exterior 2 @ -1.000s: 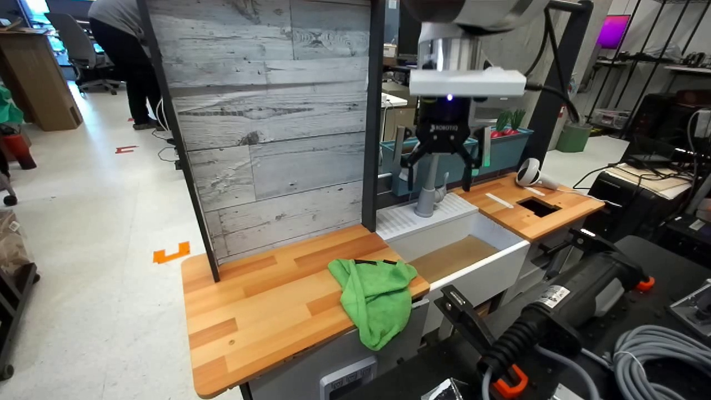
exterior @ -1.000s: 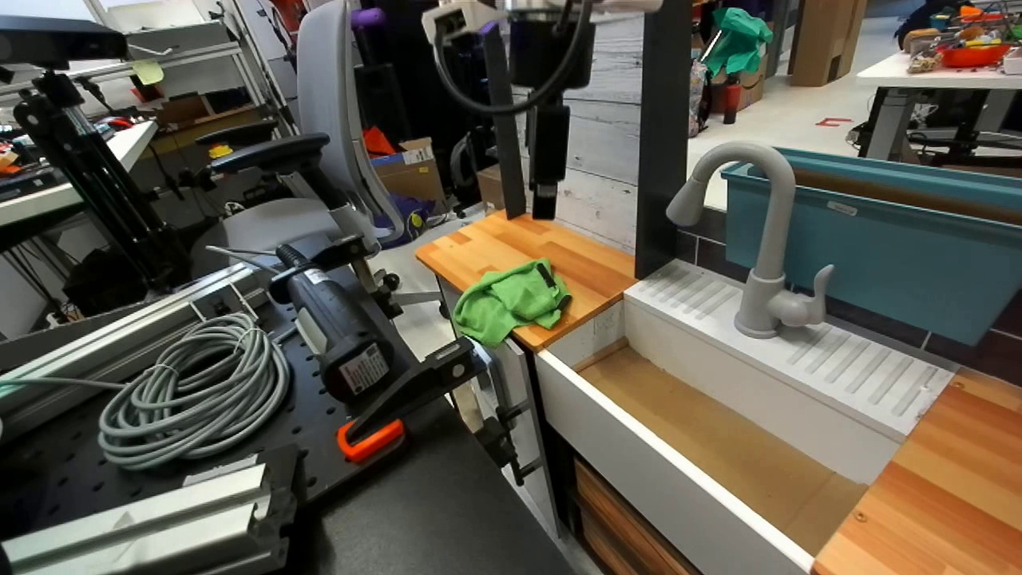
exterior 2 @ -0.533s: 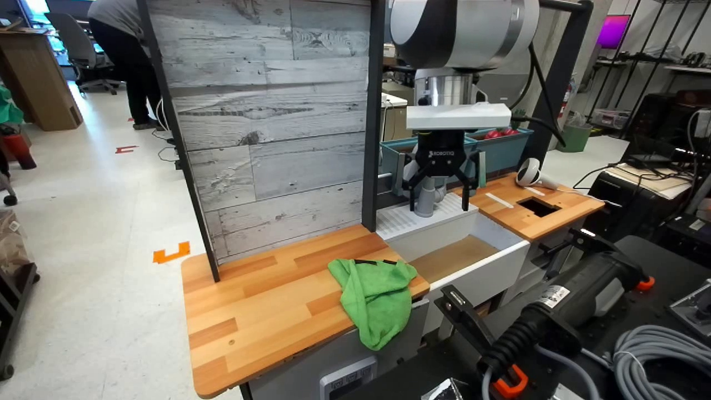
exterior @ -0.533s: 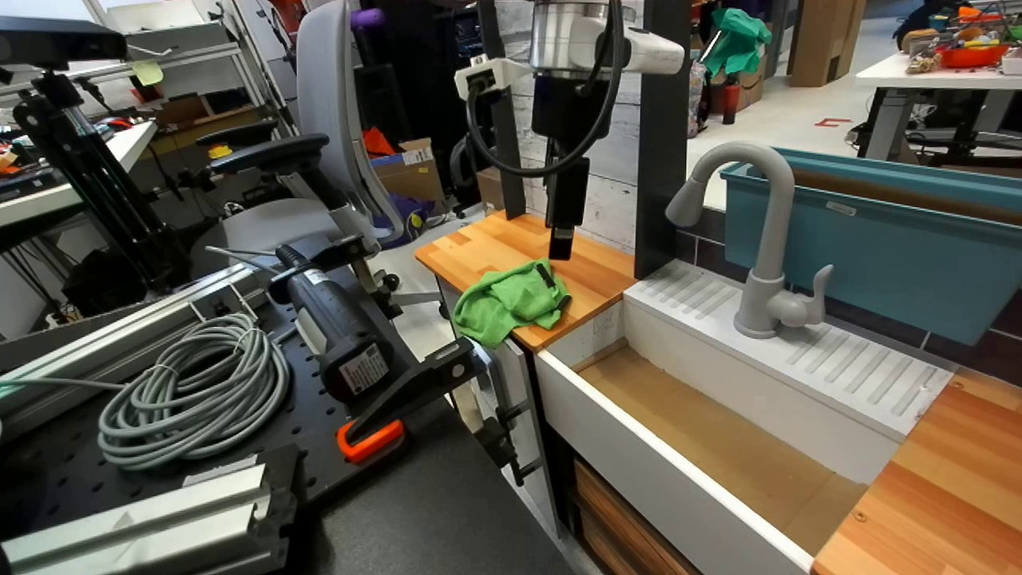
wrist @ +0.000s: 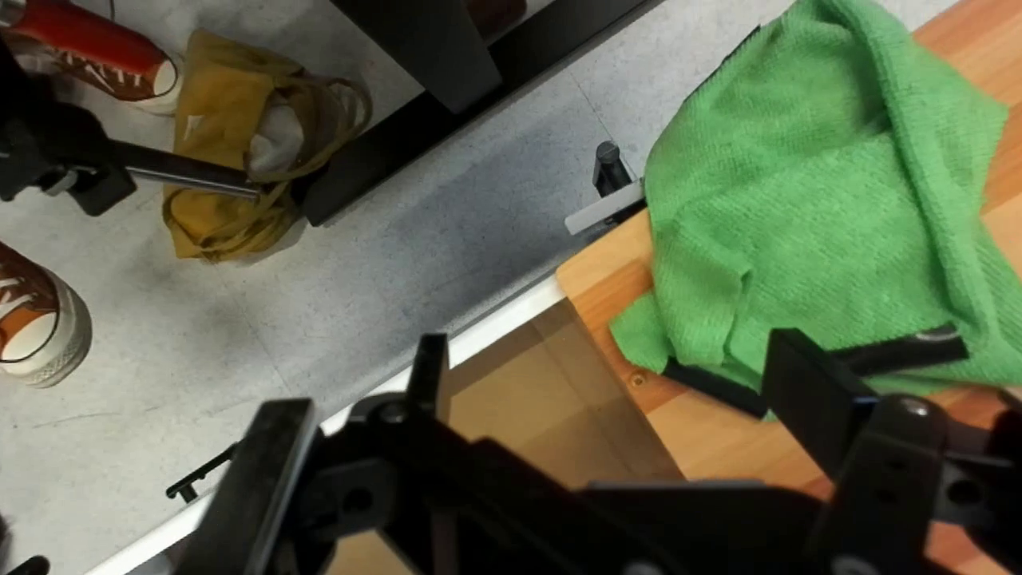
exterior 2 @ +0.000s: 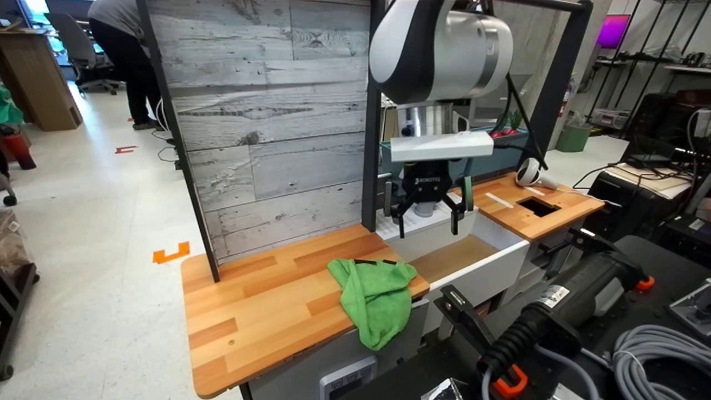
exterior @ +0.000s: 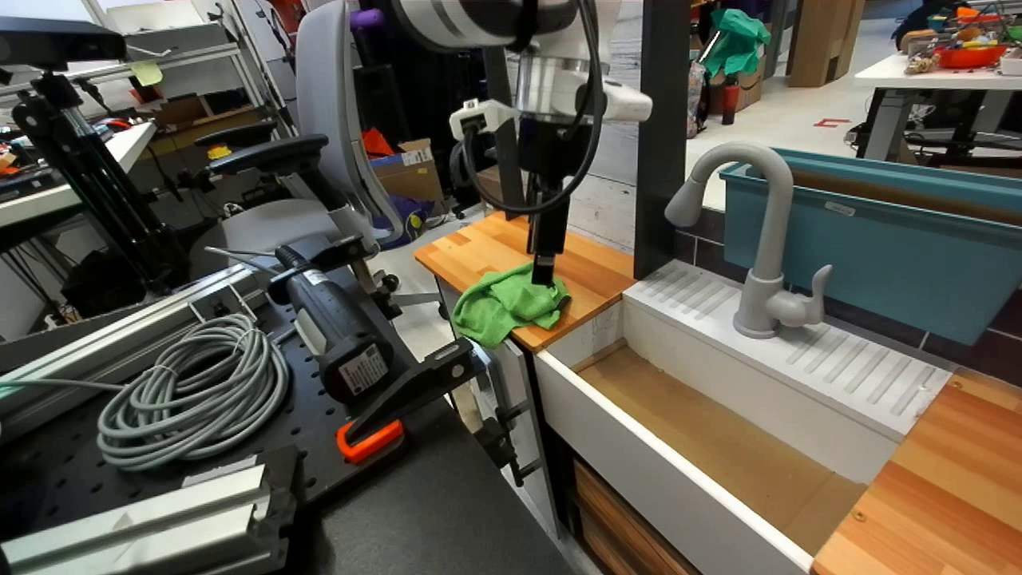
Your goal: Unfold the green cloth
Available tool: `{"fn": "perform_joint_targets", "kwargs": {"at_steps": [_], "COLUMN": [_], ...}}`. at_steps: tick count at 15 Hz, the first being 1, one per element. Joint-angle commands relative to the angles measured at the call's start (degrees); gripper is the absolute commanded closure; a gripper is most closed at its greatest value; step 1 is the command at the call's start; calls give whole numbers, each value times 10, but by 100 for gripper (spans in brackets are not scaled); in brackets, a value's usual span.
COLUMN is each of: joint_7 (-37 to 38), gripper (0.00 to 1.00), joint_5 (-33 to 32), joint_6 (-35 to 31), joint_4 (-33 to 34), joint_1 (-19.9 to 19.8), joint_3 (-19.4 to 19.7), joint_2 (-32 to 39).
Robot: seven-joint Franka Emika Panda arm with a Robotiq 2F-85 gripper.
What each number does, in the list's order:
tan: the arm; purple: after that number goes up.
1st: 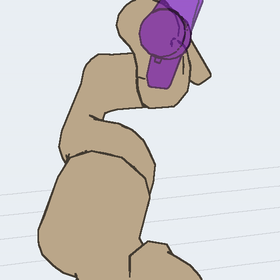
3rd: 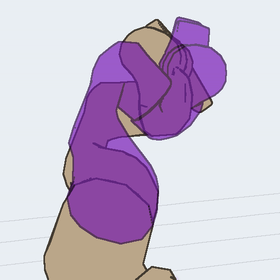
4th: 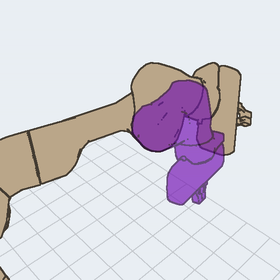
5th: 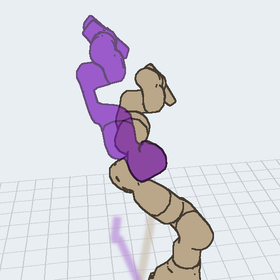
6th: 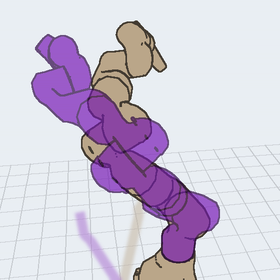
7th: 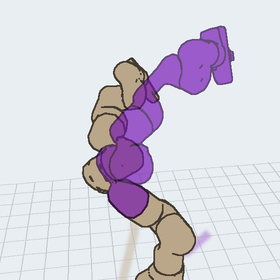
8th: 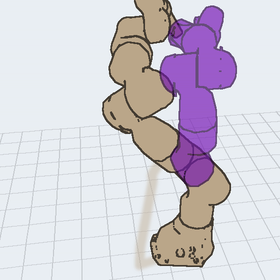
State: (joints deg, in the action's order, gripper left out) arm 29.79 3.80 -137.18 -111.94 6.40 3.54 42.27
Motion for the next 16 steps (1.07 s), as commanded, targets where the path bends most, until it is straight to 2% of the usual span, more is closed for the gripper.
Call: {"fn": "perform_joint_targets", "kwargs": {"at_steps": [1,5,6,7,12,16], "joint_7": [2,2,1,-1,-1,2], "gripper": [0,0,7,26,65,95], "joint_5": [-9,-7,-7,-7,-4,-6], "joint_6": [21,44,46,49,56,47], "joint_4": [62,112,121,130,155,144], "joint_1": [30,45,46,46,45,50], "joint_3": [9,13,15,16,19,20], "joint_2": [69,121,129,137,152,145]}}
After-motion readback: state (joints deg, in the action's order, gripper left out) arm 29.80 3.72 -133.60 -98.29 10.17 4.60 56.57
